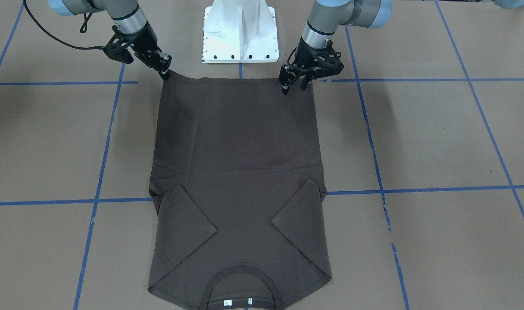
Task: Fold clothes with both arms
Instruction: 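Move both grippers to the hem corners nearest the robot, then grasp both hem corners with the left and right grippers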
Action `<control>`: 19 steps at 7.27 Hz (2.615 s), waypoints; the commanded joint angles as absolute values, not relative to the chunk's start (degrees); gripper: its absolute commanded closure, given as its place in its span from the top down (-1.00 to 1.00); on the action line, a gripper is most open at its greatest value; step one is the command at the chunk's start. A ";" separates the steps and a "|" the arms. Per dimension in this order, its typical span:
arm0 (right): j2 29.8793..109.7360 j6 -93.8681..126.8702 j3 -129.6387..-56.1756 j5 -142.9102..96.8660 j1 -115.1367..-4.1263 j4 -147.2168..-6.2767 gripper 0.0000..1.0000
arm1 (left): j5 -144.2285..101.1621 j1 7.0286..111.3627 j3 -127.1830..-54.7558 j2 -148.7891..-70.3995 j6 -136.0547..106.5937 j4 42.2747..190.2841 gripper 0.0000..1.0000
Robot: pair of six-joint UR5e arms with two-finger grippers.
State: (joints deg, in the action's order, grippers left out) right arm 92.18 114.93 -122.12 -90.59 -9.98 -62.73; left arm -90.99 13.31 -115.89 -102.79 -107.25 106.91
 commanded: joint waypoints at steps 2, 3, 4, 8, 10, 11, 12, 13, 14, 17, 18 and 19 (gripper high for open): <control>92.11 114.96 -122.26 -90.62 -10.02 -62.67 -1.00 | -89.12 7.56 -116.98 -97.56 -112.84 105.03 0.44; 92.02 114.96 -122.34 -90.53 -10.02 -62.67 -1.00 | -89.12 7.47 -116.98 -97.47 -112.94 105.12 0.44; 92.11 114.96 -122.34 -90.53 -10.02 -62.67 -1.00 | -89.12 7.47 -116.98 -97.47 -113.03 105.03 0.40; 92.11 114.96 -122.34 -90.53 -10.02 -62.67 -1.00 | -89.21 7.56 -117.16 -97.56 -112.94 105.03 -1.00; 92.11 114.96 -122.60 -90.53 -10.02 -62.67 -1.00 | -89.30 7.65 -118.90 -97.47 -112.94 104.85 -1.00; 92.98 115.05 -124.78 -90.70 -9.67 -62.67 -1.00 | -89.38 7.47 -123.44 -97.04 -113.11 103.03 -1.00; 95.51 114.96 -127.85 -91.40 -7.67 -62.67 -1.00 | -89.38 4.51 -128.79 -96.77 -114.59 96.57 -1.00; 97.10 115.05 -131.45 -94.28 -7.47 -62.67 -1.00 | -89.38 2.39 -134.07 -96.59 -116.09 92.07 -1.00; 99.29 115.05 -134.88 -95.52 -7.56 -62.67 -1.00 | -89.56 2.29 -137.51 -96.68 -116.10 90.19 -1.00; 95.65 114.35 -135.20 -98.77 -21.48 -62.75 -1.00 | -89.91 11.82 -140.64 -100.34 -106.41 88.15 -1.00; 88.14 113.65 -128.65 -104.27 -28.93 -62.93 -1.00 | -90.87 19.17 -136.01 -104.55 -98.60 88.15 -1.00; 81.63 113.12 -121.36 -109.72 -35.79 -63.02 -1.00 | -93.49 26.30 -129.44 -108.42 -91.39 89.02 -1.00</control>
